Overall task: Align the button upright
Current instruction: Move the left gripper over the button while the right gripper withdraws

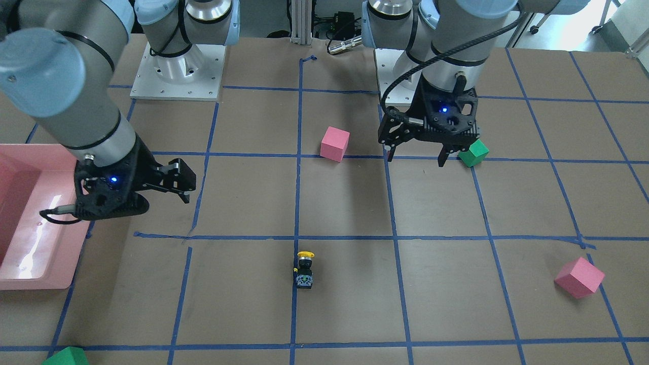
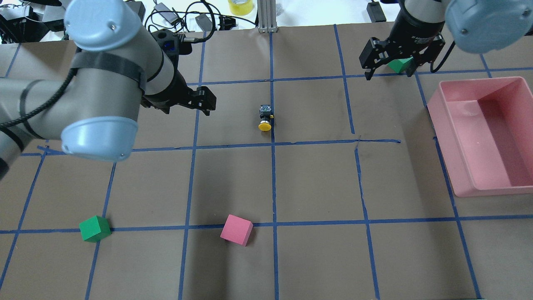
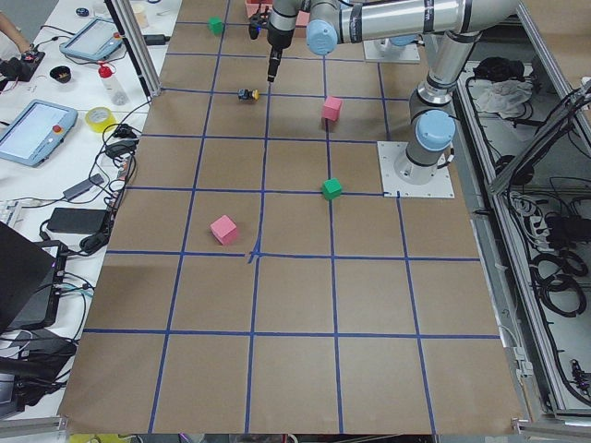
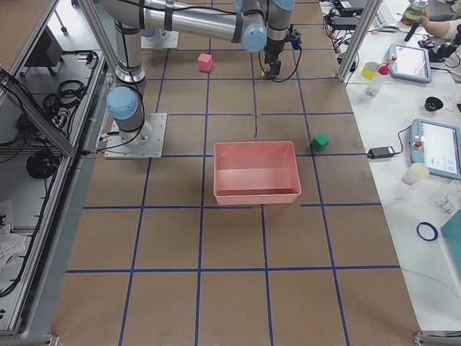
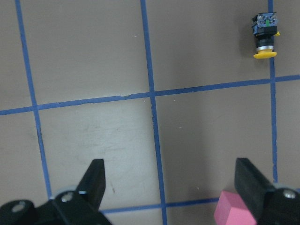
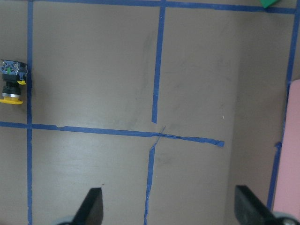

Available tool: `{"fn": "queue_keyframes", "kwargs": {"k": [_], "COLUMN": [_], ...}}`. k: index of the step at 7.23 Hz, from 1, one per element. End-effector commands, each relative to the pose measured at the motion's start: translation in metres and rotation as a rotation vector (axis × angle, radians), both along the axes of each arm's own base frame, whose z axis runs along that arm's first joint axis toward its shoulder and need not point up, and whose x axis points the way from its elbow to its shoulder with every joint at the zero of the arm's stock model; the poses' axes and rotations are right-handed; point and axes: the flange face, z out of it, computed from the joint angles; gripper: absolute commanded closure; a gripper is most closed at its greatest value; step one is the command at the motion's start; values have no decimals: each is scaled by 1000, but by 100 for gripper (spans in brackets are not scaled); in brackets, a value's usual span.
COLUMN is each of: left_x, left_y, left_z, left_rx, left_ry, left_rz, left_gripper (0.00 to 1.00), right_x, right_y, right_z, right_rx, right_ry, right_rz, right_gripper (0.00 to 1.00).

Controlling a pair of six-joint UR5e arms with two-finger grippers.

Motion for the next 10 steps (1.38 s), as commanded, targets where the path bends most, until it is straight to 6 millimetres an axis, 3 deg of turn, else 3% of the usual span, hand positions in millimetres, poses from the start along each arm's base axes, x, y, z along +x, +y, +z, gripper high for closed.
{"fn": "queue_keyframes", "kwargs": {"k": [1,5,6,8,10], "left_x": [-26,-72,-79,-93,-104], "left_y": [14,24,21,19,15], "left_z": [-49,-113,-131,-165,-193], "left_rx": [-127,-251,-244,-254,-291], "left_ry": [32,84,93,62,99], "left_rz": [-25,-42,-28,-39,-7], "left_gripper": [3,3,3,7,7], "right_x": [-9,-10,-4,28,28], "right_y": [18,23,24,34,34], "right_z": [32,43,48,48,46], "right_rx": [-47,-61,-74,-75,-69], "right_ry": [20,58,64,67,71], "right_rz": [-15,-18,-6,53,55], "right_gripper": [0,0,0,0,0]}}
